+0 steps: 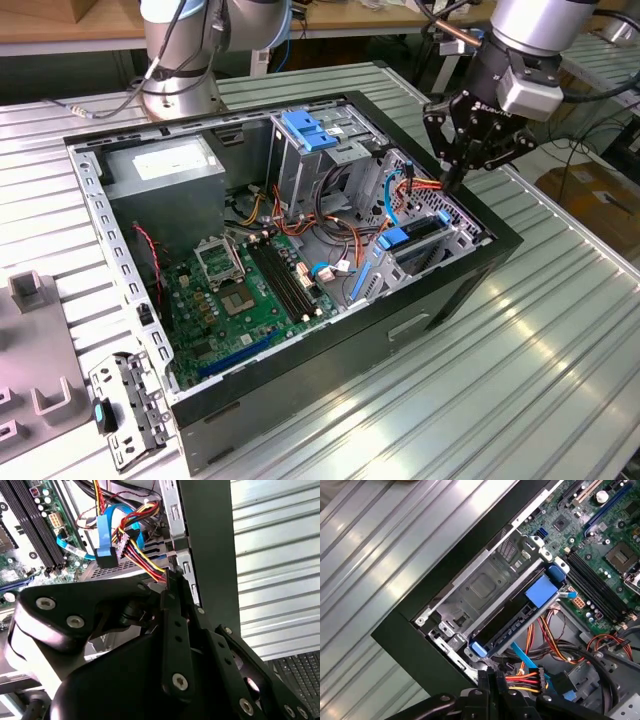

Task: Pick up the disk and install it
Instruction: 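Insert the first disk wire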

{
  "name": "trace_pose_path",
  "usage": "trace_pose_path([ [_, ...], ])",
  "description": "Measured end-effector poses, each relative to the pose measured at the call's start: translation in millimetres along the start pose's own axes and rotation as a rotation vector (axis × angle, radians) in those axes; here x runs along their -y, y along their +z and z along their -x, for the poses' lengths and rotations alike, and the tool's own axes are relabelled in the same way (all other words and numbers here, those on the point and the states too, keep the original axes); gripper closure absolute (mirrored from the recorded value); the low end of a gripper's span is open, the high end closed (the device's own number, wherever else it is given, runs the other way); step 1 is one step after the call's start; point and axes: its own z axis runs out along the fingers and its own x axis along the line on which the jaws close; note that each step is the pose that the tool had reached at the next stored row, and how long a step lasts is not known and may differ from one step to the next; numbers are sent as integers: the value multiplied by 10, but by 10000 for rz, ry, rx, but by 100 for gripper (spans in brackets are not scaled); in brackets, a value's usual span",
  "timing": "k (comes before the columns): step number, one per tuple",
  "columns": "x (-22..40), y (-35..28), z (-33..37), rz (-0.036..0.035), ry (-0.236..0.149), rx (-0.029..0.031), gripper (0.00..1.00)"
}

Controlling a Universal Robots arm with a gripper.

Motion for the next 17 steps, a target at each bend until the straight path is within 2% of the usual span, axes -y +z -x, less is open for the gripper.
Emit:
trace_pose_path([
  [1,-58,-3,56,2,41,-1,84],
  [4,-68,-3,65,8,172,-2,84],
  [11,-72,-3,69,35,777,-4,84],
  [17,-114,-5,108,44,961,-5,84],
])
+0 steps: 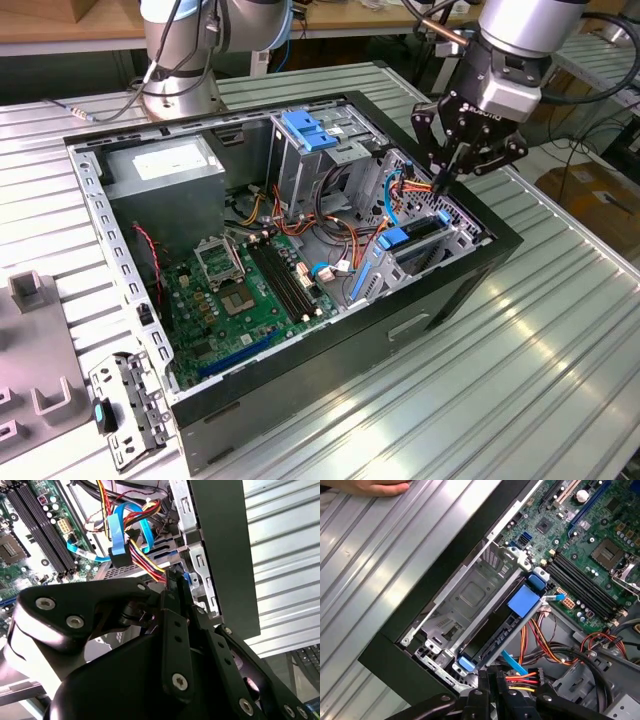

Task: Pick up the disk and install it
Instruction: 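Insert the first disk wire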

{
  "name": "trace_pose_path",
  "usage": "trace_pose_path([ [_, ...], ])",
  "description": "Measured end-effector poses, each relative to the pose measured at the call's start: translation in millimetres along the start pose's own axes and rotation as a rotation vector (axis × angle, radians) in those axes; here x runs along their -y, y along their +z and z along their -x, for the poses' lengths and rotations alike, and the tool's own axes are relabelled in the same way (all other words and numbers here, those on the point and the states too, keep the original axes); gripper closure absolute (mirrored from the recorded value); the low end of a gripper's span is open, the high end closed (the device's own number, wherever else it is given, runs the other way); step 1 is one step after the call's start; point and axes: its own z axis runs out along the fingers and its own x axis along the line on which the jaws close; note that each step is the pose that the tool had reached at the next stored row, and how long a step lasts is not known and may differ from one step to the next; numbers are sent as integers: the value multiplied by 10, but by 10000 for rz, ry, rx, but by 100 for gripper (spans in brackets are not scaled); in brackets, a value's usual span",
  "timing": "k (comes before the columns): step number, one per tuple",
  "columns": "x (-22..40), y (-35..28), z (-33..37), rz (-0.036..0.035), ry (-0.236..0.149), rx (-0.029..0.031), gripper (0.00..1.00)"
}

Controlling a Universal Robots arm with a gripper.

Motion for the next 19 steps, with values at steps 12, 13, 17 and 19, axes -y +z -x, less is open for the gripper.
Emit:
trace_pose_path([
  [12,0,2,1,89,1946,-8,84],
  [13,0,3,1,99,2163,-9,84],
  [17,0,4,1,140,3043,-13,84],
  [19,0,5,1,154,3363,-14,84],
])
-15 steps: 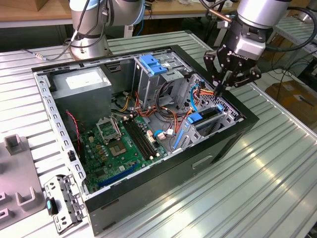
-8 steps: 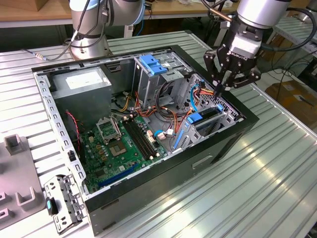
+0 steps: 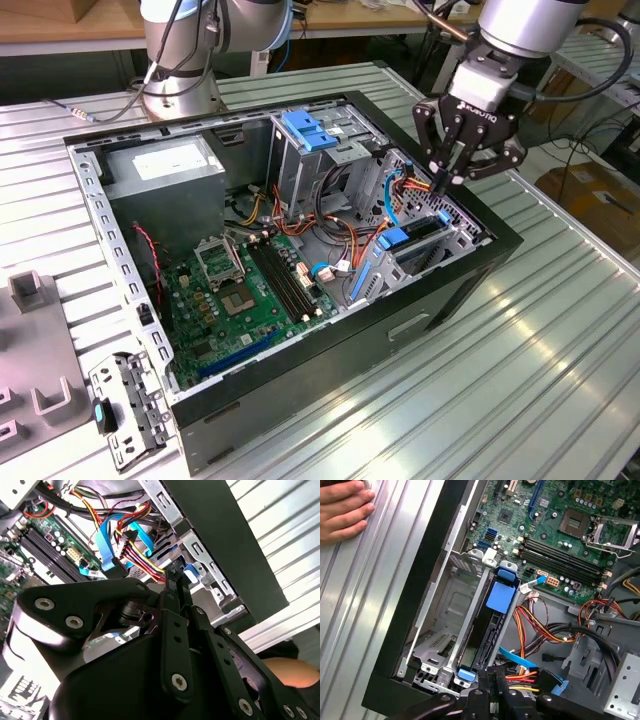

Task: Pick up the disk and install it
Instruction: 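Insert the first disk wire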

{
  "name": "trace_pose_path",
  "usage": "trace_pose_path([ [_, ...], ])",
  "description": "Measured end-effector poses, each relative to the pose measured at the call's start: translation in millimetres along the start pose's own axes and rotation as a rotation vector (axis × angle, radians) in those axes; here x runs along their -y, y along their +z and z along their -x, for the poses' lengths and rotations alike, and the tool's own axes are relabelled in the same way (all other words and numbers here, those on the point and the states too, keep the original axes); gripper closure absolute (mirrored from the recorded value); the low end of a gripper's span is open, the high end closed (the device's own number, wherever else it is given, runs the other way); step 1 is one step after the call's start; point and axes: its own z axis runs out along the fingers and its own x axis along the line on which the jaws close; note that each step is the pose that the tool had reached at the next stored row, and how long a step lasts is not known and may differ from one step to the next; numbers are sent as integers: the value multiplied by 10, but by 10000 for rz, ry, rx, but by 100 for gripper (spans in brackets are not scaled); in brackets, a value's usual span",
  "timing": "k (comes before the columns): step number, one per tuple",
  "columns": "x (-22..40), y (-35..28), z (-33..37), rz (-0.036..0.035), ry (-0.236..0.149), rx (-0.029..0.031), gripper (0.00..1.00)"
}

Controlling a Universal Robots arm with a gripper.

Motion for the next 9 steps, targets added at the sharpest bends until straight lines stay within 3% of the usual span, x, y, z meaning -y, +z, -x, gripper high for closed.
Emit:
trace_pose_path([
  [4,0,2,0,41,902,-4,84],
  [7,0,3,0,61,1334,-6,84],
  [9,0,3,0,63,1374,-6,84],
])
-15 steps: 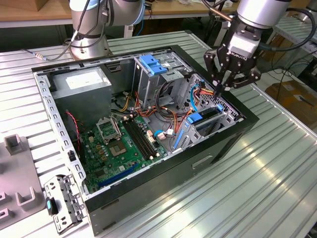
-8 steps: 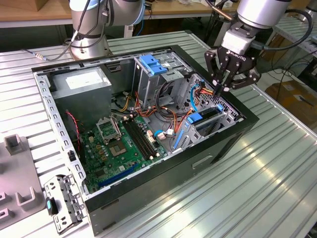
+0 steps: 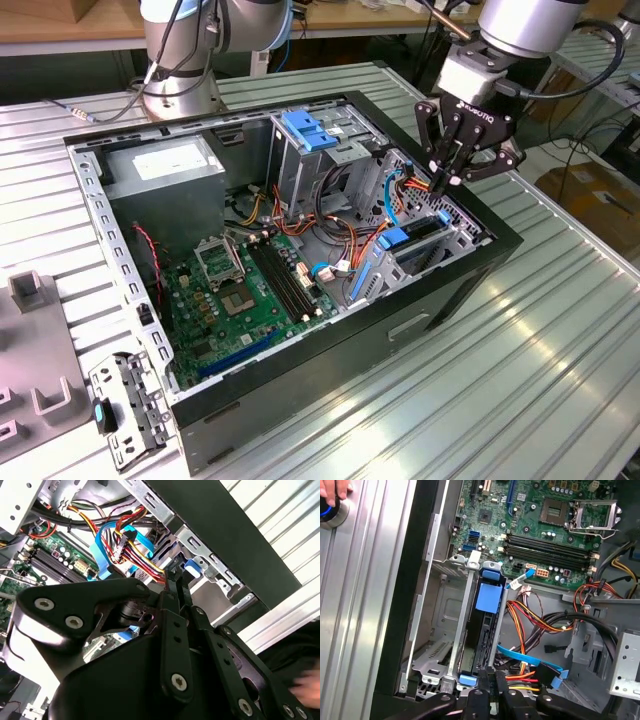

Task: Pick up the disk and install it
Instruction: 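Insert the first disk wire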

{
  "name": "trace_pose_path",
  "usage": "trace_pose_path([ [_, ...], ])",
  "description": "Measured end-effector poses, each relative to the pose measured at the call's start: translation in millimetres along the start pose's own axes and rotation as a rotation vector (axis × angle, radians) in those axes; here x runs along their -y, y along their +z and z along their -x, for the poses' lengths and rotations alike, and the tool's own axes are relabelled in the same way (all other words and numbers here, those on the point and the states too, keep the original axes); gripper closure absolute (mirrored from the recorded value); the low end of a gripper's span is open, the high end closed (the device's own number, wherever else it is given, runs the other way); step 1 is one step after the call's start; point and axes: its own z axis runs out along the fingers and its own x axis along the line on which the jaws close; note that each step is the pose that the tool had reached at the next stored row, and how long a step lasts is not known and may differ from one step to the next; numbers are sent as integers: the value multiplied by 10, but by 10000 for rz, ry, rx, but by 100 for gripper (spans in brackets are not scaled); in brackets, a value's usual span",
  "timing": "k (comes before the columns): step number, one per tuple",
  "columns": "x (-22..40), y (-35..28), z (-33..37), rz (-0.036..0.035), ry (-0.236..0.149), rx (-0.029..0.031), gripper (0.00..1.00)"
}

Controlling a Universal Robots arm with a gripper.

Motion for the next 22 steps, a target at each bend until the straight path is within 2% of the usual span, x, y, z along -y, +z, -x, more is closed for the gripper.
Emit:
trace_pose_path([
  [18,0,0,0,3,68,0,84],
  [22,-2,0,0,16,344,-1,84],
])
